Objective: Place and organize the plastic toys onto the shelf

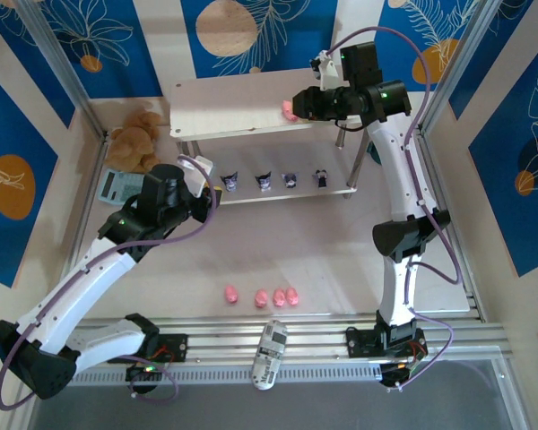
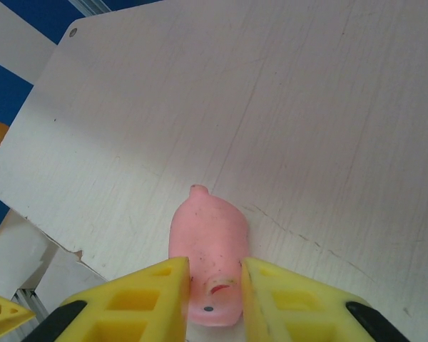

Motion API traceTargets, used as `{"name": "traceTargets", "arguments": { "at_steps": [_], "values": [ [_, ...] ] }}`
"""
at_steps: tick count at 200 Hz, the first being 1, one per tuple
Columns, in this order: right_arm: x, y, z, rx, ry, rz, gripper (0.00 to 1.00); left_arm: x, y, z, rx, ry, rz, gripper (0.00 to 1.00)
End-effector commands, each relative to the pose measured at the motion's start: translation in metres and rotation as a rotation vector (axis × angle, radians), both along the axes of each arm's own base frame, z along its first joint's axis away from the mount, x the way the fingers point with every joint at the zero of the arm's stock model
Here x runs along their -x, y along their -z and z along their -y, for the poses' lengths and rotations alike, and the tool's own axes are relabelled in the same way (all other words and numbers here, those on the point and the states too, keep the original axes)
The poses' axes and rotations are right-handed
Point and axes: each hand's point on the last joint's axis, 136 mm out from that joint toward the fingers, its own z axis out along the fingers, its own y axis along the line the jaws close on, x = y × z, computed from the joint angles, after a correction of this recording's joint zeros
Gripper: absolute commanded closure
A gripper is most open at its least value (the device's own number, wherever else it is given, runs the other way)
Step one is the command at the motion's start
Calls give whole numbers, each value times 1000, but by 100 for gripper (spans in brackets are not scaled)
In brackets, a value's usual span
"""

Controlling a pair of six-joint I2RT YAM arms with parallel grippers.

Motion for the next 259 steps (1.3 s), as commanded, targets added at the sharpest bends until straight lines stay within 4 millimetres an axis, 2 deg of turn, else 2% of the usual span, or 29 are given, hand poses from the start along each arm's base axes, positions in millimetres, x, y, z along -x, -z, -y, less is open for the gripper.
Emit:
{"name": "traceTargets", "arguments": {
  "at_steps": [1,11,25,66,100,129,180,210,235,259],
  "values": [
    [1,22,0,35,11,-72,73,2,-4,-4,6,10,24,67],
    [2,21,-1,31,10,-73,66,3,-4,-4,7,11,23,67],
    [3,19,-1,23,7,-72,61,3,-3,-5,6,9,22,67],
    [10,1,-3,-55,-18,-47,57,4,-5,-7,10,5,27,67],
    [17,-6,-3,-76,-31,-43,55,5,-6,-8,9,3,30,67],
    [23,-10,-2,-83,-27,-29,44,5,-6,-7,16,8,30,67],
    [19,-10,7,-55,20,-14,43,7,-6,-7,18,9,26,67],
    [26,-20,19,-22,64,41,42,8,-4,-9,7,2,20,67],
    [53,-41,44,17,148,135,42,11,10,-3,14,34,-8,67],
    [103,-48,68,85,230,208,42,20,41,2,-13,64,-85,68]
  ]
}}
